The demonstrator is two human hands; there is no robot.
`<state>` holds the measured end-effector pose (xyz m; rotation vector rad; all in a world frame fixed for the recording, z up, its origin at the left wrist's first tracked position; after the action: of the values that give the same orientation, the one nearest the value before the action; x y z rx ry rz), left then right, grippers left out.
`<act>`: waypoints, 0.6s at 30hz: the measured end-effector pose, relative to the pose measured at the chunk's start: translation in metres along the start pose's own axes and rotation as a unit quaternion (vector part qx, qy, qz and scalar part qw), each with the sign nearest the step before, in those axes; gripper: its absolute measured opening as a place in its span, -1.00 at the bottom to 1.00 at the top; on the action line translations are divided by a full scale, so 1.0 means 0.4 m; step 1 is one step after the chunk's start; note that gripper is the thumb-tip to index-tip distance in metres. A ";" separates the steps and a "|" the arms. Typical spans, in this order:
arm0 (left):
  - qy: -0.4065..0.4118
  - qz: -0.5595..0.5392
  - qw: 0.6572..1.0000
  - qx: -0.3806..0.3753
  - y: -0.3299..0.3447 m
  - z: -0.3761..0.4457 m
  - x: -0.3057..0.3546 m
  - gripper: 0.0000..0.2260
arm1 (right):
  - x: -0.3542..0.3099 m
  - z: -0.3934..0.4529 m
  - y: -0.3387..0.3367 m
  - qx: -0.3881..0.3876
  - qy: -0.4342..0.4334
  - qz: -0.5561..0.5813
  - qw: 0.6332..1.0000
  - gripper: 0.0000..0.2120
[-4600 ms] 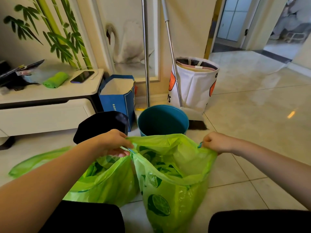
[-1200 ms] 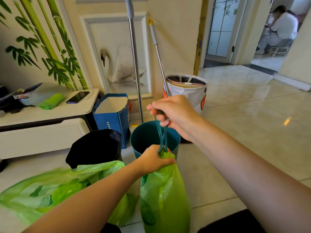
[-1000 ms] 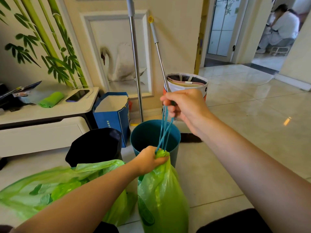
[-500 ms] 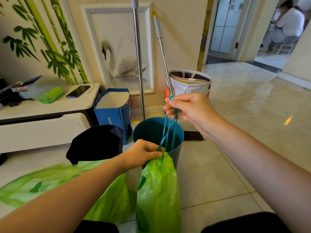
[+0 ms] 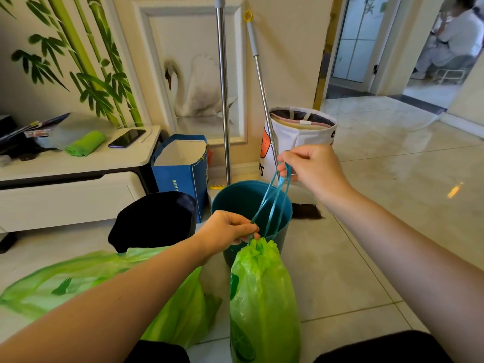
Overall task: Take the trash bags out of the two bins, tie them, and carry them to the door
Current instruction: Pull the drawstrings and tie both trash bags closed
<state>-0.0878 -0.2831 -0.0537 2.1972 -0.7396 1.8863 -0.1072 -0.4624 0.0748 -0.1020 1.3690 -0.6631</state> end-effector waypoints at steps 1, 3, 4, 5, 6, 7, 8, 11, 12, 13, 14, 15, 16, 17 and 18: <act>-0.006 0.002 1.000 -0.001 -0.002 0.001 -0.004 -0.84 | 0.002 0.001 0.002 0.000 -0.003 -0.011 1.000 -0.82; -0.020 -0.001 1.000 0.003 -0.009 0.003 -0.011 -0.84 | 0.003 0.003 0.003 0.006 -0.002 -0.033 0.999 -0.82; -0.027 -0.005 1.000 0.008 -0.015 0.004 -0.013 -0.84 | 0.003 0.003 0.001 0.013 -0.001 -0.045 0.999 -0.82; -0.036 -0.009 0.999 0.012 -0.020 0.004 -0.016 -0.83 | 0.002 0.003 -0.002 0.022 -0.002 -0.054 0.998 -0.81; -0.045 -0.015 0.999 0.015 -0.024 0.004 -0.019 -0.83 | 0.001 0.004 -0.005 0.031 -0.002 -0.059 0.998 -0.81; -0.053 -0.021 0.998 0.018 -0.028 0.004 -0.022 -0.82 | -0.001 0.004 -0.008 0.039 -0.001 -0.058 0.998 -0.81; -0.058 -0.027 0.998 0.022 -0.031 0.004 -0.023 -0.82 | -0.002 0.005 -0.008 0.044 0.000 -0.056 0.997 -0.80; -0.063 -0.034 0.997 0.023 -0.024 -0.001 -0.017 -0.81 | -0.017 0.002 0.005 0.032 -0.014 -0.047 0.998 -0.78; -0.060 -0.030 0.998 0.015 -0.016 -0.003 -0.014 -0.81 | -0.026 0.000 0.015 0.020 -0.028 -0.051 0.998 -0.77; -0.053 -0.018 0.998 0.004 -0.007 -0.006 -0.010 -0.81 | -0.036 -0.003 0.025 0.006 -0.045 -0.064 0.997 -0.77; -0.043 0.003 0.999 -0.010 0.003 -0.008 -0.005 -0.80 | -0.047 -0.006 0.035 -0.005 -0.063 -0.078 0.995 -0.77; -0.031 0.030 0.999 -0.028 0.015 -0.012 0.002 -0.79 | -0.057 -0.010 0.043 -0.014 -0.077 -0.087 0.993 -0.77; -0.020 0.053 0.997 -0.046 0.027 -0.015 0.009 -0.79 | -0.064 -0.013 0.049 -0.020 -0.086 -0.087 0.992 -0.76; -0.012 0.069 0.996 -0.063 0.036 -0.018 0.015 -0.81 | -0.070 -0.016 0.054 -0.024 -0.091 -0.084 0.992 -0.76; -0.007 0.081 0.993 -0.080 0.043 -0.021 0.021 -0.83 | -0.074 -0.018 0.058 -0.026 -0.095 -0.083 0.992 -0.76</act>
<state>-0.1025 -0.2969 -0.0474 2.1102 -1.0621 1.8126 -0.1064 -0.4267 0.0886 -0.3161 1.2027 -0.7369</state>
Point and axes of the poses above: each hand's wrist, its own z-axis towards the middle knuckle, its own y-axis out of the palm, x = y × z, the point moved 7 cm from there along z, towards the middle knuckle, and after that the axes turned 8 degrees about -z, right-handed, at the moved point
